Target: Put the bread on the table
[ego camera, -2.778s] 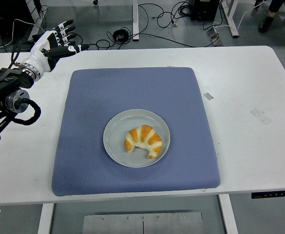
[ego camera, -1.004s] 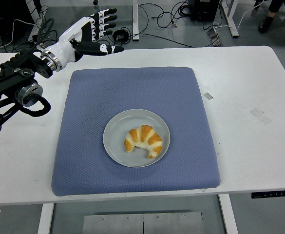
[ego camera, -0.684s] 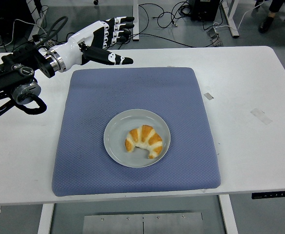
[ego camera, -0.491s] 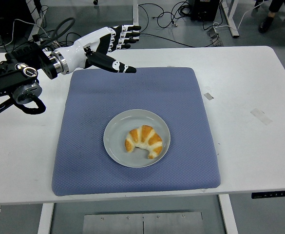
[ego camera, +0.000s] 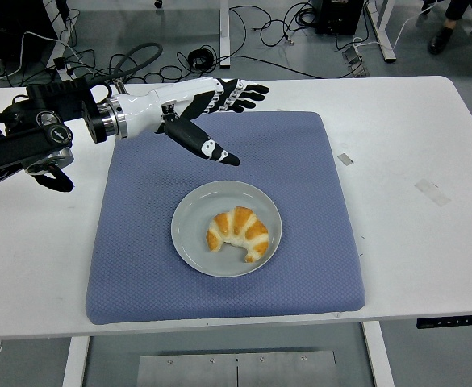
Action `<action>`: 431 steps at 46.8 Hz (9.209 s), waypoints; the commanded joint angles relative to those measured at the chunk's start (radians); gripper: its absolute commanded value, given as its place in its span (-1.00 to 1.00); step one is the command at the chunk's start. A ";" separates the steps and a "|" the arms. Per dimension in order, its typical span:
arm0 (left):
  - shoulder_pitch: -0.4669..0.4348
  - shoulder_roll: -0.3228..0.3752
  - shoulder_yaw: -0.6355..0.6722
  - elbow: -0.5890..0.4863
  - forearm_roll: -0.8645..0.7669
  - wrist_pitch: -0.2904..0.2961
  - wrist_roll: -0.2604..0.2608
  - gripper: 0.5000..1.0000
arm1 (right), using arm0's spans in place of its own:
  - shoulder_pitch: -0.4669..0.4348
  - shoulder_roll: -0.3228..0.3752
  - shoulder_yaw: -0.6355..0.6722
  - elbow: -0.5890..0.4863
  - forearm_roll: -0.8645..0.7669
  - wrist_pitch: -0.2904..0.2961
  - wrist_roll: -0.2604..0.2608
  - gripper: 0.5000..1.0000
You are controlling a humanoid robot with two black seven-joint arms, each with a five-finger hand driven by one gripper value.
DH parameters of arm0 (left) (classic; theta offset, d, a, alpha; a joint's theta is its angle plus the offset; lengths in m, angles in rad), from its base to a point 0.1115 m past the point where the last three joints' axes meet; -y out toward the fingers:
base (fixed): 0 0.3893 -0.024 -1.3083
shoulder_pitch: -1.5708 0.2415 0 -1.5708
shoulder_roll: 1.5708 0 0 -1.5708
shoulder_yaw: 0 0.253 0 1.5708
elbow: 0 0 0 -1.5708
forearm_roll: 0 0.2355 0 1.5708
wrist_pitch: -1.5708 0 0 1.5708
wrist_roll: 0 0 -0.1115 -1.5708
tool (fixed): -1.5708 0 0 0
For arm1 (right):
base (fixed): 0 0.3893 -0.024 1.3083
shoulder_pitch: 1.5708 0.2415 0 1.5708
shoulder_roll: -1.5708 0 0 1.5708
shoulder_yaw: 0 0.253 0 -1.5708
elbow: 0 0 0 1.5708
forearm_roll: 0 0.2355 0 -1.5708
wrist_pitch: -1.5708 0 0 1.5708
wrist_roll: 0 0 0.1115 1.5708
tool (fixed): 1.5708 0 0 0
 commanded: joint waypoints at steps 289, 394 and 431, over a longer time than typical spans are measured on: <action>0.124 0.017 0.063 0.310 0.073 0.064 -0.010 -0.51 | 0.000 0.000 0.000 0.000 0.000 0.000 0.000 1.00; 0.234 0.003 0.085 0.385 0.076 0.208 -0.008 0.18 | 0.000 0.000 0.000 0.000 0.000 0.000 0.000 1.00; 0.185 0.006 -0.153 0.385 -0.174 0.205 -0.007 0.79 | 0.000 0.000 0.000 0.000 0.000 0.000 0.000 1.00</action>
